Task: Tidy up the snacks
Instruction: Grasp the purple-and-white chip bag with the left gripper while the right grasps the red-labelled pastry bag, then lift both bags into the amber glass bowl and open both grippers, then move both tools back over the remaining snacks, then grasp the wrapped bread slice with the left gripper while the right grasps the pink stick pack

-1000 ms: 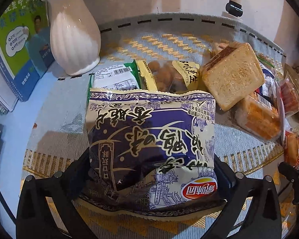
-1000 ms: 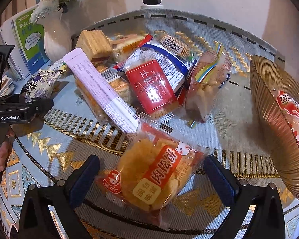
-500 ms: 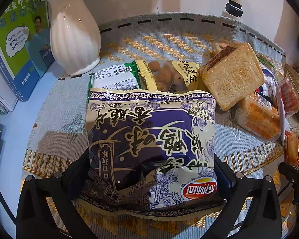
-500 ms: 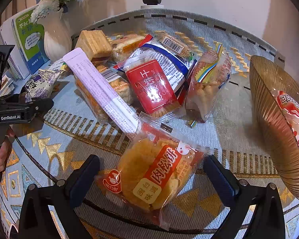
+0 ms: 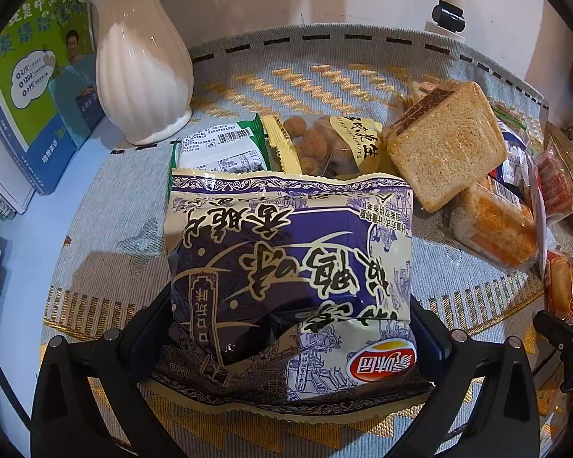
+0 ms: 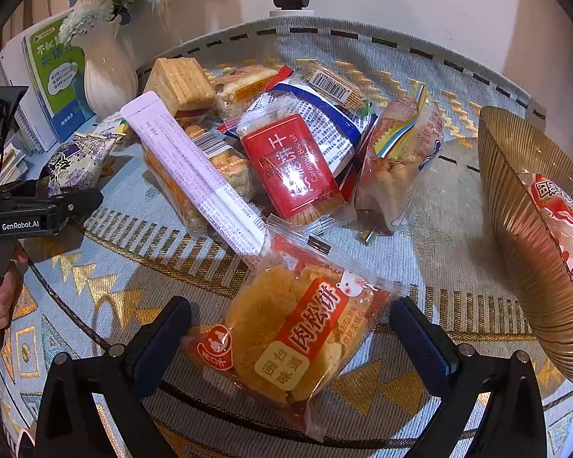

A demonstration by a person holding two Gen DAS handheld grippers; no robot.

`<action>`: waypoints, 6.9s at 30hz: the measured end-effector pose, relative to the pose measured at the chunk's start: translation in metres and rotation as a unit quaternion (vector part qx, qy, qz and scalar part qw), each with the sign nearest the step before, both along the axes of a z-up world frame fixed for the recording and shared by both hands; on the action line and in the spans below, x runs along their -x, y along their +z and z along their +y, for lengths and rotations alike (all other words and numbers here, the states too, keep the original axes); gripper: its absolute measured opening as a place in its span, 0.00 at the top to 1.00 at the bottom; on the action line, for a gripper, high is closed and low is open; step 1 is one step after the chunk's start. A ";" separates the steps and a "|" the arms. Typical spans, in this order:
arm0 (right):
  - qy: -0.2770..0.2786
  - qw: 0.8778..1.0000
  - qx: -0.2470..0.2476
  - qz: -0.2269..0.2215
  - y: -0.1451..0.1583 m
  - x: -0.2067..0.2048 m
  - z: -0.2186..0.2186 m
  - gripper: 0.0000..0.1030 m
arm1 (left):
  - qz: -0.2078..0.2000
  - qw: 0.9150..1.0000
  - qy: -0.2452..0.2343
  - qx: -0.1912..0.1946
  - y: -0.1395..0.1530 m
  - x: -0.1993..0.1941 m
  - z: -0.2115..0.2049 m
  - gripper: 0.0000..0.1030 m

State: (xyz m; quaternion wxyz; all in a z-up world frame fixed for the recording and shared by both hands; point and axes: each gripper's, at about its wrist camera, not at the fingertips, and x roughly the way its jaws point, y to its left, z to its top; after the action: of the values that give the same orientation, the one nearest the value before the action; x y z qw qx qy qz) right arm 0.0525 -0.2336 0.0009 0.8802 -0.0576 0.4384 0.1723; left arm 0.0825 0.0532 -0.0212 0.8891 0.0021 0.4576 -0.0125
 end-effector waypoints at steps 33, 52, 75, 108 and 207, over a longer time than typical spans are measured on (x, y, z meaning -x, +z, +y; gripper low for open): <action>-0.001 1.000 0.001 -0.001 0.000 0.000 0.001 0.00 | 0.001 1.000 0.000 0.000 0.000 0.000 0.000 0.00; 0.005 0.996 -0.084 -0.021 0.012 0.018 -0.023 0.45 | -0.015 1.000 0.000 0.011 0.006 0.007 -0.001 0.15; 0.047 0.982 -0.179 -0.039 0.019 0.030 -0.035 0.49 | -0.038 0.999 -0.013 0.006 0.015 0.020 -0.010 0.22; -0.072 0.966 -0.232 -0.087 0.130 -0.032 -0.209 0.49 | -0.098 0.993 -0.070 0.000 0.164 -0.029 -0.209 0.22; 0.073 0.960 -0.268 0.026 -0.003 -0.047 -0.017 0.00 | -0.060 0.990 -0.117 0.045 0.060 -0.076 -0.089 0.00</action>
State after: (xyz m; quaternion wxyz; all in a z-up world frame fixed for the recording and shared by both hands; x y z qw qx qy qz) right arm 0.0999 -0.2511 -0.0024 0.8366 0.1535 0.3937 0.3486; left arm 0.1582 -0.0359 0.0393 0.9065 0.0161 0.3992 -0.1367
